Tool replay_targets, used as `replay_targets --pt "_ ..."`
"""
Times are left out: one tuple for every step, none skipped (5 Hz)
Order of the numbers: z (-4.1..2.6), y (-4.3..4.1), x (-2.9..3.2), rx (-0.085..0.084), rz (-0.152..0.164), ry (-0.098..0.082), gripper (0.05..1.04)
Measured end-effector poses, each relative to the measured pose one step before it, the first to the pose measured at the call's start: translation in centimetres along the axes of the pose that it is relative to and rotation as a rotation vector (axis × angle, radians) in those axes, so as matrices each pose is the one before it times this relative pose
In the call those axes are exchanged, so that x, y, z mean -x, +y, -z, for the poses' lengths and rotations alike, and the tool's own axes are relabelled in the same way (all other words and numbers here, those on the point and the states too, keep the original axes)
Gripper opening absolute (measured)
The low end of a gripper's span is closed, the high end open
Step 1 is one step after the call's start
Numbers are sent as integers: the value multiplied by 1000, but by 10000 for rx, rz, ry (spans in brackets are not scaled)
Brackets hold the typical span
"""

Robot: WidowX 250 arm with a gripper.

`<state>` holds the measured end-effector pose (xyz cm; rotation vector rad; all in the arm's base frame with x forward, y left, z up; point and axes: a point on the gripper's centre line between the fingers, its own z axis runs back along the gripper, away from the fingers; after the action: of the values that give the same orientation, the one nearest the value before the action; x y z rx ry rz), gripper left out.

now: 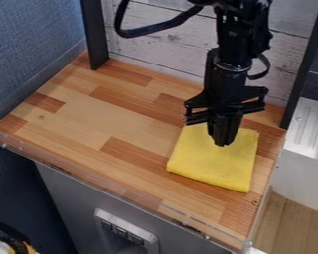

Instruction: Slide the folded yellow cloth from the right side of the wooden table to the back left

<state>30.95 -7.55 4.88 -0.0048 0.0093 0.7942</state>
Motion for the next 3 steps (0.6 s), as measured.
replay_targets --pt "1197 132 157 -53 84 89 63" --pt "918 225 -32 57 32 -26 63" --pt "1215 112 -272 64 -30 10 63"
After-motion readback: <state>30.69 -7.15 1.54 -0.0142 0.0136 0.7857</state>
